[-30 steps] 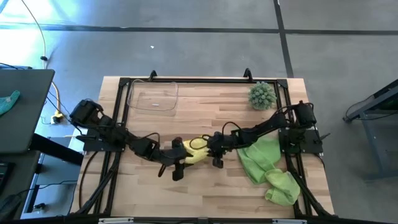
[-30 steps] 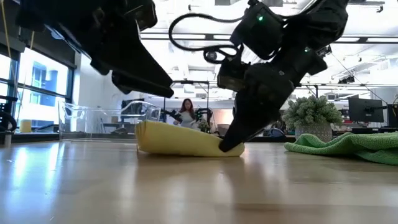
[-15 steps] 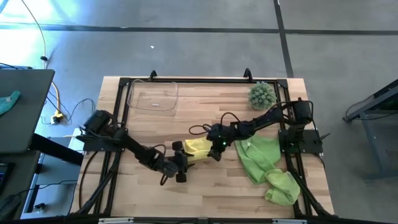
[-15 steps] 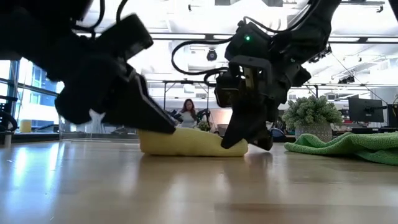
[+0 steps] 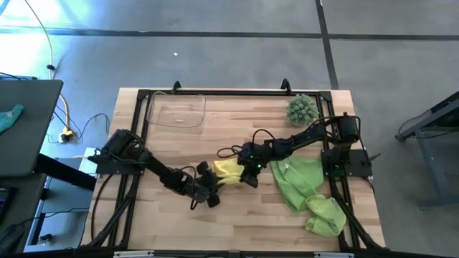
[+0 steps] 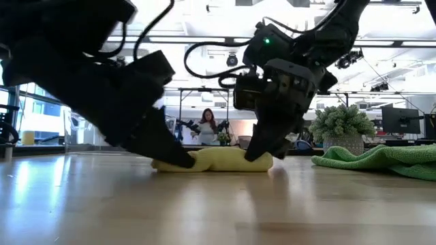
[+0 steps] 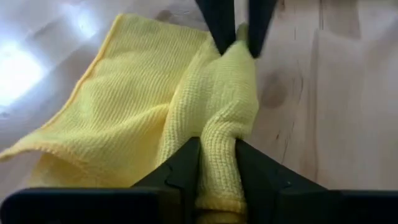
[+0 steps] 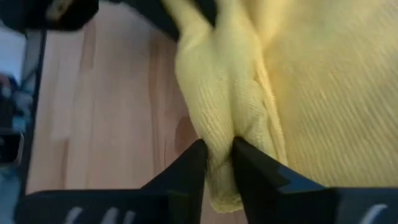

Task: Roll microfiber towels into tight, uniform cylinder then place into a basket
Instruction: Roll the yellow microfiber cloth

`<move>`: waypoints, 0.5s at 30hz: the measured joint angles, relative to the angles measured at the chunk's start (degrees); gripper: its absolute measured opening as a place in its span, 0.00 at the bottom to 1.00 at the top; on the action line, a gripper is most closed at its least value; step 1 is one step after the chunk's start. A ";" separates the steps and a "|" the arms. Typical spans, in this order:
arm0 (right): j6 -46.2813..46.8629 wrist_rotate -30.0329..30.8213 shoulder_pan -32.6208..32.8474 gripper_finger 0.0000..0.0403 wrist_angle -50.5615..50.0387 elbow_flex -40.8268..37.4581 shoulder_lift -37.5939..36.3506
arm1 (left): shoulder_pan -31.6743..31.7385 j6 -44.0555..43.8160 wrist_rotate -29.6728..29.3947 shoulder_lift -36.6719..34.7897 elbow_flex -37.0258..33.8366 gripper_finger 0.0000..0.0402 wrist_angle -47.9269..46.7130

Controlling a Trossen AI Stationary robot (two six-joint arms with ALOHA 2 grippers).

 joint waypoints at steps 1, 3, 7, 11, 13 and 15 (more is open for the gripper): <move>-2.39 -0.43 0.01 0.25 -2.28 0.85 -0.51 | 0.31 -1.22 1.16 -0.02 0.00 0.20 0.03; -6.39 -2.04 -0.01 0.29 -8.19 3.01 -1.59 | 0.88 -3.79 4.46 -0.04 0.08 0.17 0.62; -13.88 -0.98 0.44 0.32 -21.65 8.96 -4.45 | 2.40 -8.50 11.38 -0.13 0.11 0.14 1.53; -21.57 5.84 3.63 0.32 -30.11 13.46 -6.96 | 3.93 -12.65 16.60 -0.28 0.11 0.14 2.53; -25.23 9.47 6.39 0.32 -30.29 13.93 -8.35 | 4.68 -13.68 19.31 -0.59 0.09 0.14 2.28; -29.11 12.97 9.54 0.32 -29.71 13.50 -9.37 | 5.02 -13.75 20.53 -0.68 0.09 0.14 2.28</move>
